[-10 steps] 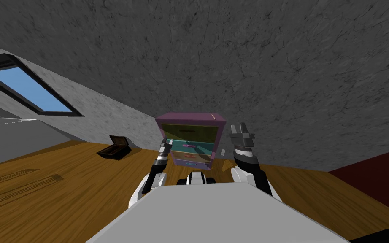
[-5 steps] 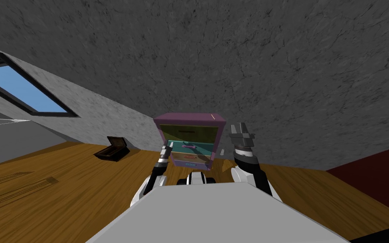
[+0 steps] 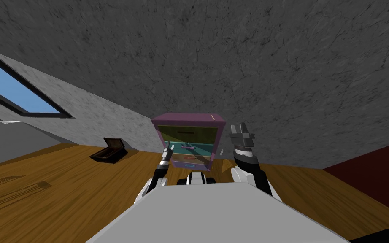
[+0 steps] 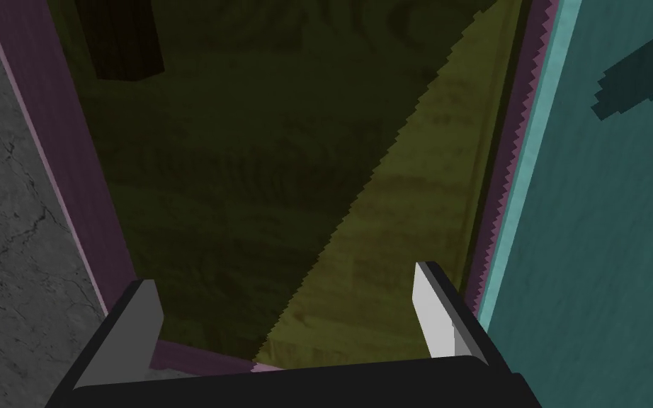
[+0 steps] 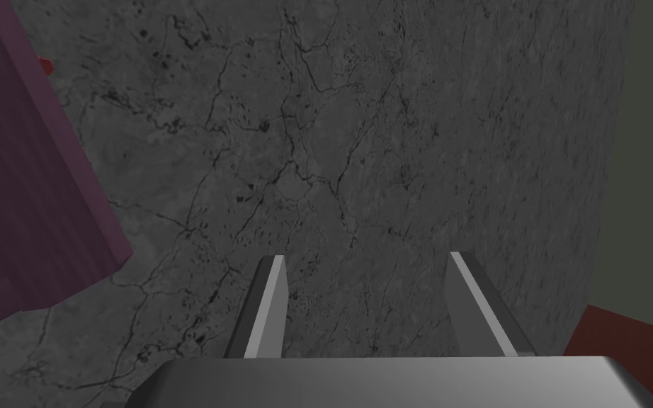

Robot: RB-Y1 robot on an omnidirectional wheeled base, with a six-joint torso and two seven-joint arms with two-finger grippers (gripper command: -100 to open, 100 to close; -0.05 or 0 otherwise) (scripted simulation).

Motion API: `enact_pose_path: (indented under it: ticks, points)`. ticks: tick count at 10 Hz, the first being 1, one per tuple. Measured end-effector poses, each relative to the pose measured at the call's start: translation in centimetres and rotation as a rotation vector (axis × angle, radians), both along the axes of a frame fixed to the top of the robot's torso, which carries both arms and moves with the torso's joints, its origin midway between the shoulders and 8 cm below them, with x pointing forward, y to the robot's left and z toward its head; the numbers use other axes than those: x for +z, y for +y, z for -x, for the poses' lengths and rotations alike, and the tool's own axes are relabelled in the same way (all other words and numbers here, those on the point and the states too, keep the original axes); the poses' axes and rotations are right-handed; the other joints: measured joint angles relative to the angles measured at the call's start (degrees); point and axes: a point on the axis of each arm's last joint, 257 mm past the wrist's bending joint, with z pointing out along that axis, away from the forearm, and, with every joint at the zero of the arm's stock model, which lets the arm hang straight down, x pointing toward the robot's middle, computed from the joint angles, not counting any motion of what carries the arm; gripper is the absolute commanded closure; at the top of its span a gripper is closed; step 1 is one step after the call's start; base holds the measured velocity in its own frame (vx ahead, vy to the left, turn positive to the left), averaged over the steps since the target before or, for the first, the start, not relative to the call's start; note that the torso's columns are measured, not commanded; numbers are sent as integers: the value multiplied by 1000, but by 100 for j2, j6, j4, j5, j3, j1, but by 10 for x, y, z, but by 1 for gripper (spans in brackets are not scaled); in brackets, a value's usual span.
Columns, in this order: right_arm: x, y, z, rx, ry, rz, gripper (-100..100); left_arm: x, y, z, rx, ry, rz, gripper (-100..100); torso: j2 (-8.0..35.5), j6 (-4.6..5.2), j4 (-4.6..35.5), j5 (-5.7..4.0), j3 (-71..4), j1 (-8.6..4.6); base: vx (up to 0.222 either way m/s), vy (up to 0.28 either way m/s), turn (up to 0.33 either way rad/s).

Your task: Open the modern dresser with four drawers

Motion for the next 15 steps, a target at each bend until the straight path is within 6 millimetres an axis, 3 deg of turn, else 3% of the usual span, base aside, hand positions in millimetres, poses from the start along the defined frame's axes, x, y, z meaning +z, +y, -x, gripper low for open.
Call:
enact_pose_path:
  ticks: [15]
  points:
    - [0,0,0,0,0,0,0,-119,-11,15,10,189,32,-100,-6,0,-2,0,-4,-2,23,-3,-25]
